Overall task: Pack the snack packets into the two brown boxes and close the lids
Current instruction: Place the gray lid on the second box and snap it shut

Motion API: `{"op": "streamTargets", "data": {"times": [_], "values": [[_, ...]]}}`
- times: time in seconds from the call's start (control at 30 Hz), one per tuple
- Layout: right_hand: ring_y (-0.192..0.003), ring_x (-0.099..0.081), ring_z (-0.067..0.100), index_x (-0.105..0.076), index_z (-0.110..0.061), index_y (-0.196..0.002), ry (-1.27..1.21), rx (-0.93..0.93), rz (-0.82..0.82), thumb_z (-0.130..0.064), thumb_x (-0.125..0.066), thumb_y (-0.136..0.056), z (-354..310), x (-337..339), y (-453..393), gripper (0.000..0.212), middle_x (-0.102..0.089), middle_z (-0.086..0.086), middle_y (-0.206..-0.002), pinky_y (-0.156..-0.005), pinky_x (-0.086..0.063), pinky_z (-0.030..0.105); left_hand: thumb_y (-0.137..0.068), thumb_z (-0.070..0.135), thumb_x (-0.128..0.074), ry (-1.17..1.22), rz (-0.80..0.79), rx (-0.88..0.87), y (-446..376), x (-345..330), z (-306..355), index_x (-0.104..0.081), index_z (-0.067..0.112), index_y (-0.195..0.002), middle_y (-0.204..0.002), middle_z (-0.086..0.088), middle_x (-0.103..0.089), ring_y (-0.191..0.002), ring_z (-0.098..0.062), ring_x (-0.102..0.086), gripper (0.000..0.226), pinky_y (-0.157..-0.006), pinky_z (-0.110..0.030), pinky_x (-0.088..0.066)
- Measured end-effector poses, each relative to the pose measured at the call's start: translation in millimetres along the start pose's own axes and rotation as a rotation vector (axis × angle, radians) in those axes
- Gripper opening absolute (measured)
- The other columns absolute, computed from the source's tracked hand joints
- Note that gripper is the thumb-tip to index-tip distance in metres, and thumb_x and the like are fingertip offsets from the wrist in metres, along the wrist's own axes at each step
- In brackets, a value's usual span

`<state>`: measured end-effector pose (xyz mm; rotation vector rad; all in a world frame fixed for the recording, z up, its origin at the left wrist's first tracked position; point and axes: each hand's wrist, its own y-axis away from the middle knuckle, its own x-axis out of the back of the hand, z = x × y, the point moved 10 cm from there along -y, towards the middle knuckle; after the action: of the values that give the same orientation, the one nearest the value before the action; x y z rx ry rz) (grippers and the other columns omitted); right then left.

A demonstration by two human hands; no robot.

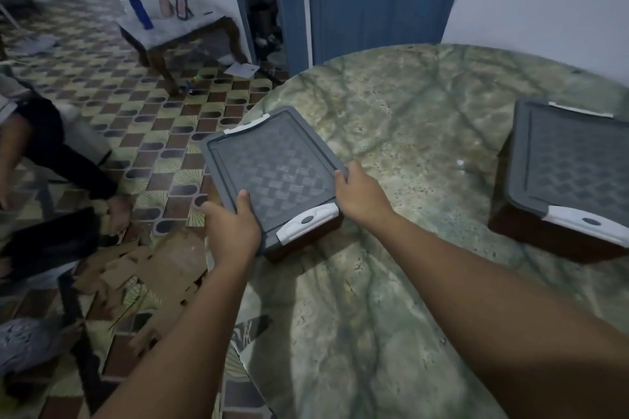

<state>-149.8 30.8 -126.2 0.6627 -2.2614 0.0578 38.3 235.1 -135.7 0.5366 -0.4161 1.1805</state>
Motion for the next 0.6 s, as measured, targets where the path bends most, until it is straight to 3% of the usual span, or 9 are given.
{"op": "streamTargets", "data": {"times": [0.07,0.23,0.33,0.43,0.6], "values": [[-0.08,-0.06,0.019,-0.048,-0.015,-0.115,-0.01,0.02,0.019,-0.042,-0.033,-0.109,-1.7,2.4,3.4,0.032,-0.062,0.004,-0.098,-0.075,-0.053,0.042,-0.101,0.053,-0.047,-0.012,0.0,-0.031,-4.3,-0.8,1.2,-0.033,0.018,-0.112,-0.113,-0.008,-0.056,-0.1,-0.034,-0.059,0.04,-0.083,-0.043,-0.048],[-0.078,-0.061,0.019,-0.048,-0.014,-0.112,-0.081,-0.002,0.065,-0.04,-0.035,-0.109,8.6,10.9,17.4,0.029,-0.062,0.003,-0.093,-0.071,-0.053,0.04,-0.094,0.065,-0.046,-0.091,-0.054,-0.099,-15.0,-7.5,8.7,-0.036,0.02,-0.112,-0.119,-0.011,-0.058,-0.104,-0.035,-0.061,0.05,-0.089,-0.051,-0.053],[-0.077,-0.063,0.021,-0.049,-0.014,-0.104,-0.158,-0.056,0.126,-0.04,-0.038,-0.108,29.2,23.3,35.4,0.029,-0.062,0.004,-0.089,-0.072,-0.054,0.041,-0.099,0.057,-0.049,-0.144,-0.116,-0.178,-9.6,-21.8,24.0,-0.043,0.011,-0.121,-0.112,-0.009,-0.057,-0.098,-0.031,-0.059,0.052,-0.083,-0.044,-0.051],[-0.075,-0.063,0.022,-0.049,-0.016,-0.098,-0.219,-0.124,0.207,-0.041,-0.04,-0.107,55.3,42.1,56.1,0.028,-0.063,0.004,-0.086,-0.07,-0.053,0.042,-0.102,0.052,-0.049,-0.182,-0.227,-0.25,4.3,-49.0,40.2,-0.042,0.011,-0.115,-0.102,-0.008,-0.055,-0.092,-0.031,-0.058,0.044,-0.077,-0.042,-0.047],[-0.078,-0.061,0.016,-0.054,-0.016,-0.105,-0.258,-0.233,0.358,-0.041,-0.042,-0.106,96.5,72.3,89.7,0.028,-0.064,0.0,-0.087,-0.075,-0.052,0.039,-0.1,0.055,-0.05,-0.168,-0.425,-0.376,19.8,-102.6,65.6,-0.042,0.012,-0.11,-0.105,-0.015,-0.06,-0.092,-0.034,-0.06,0.045,-0.073,-0.042,-0.046]]}}
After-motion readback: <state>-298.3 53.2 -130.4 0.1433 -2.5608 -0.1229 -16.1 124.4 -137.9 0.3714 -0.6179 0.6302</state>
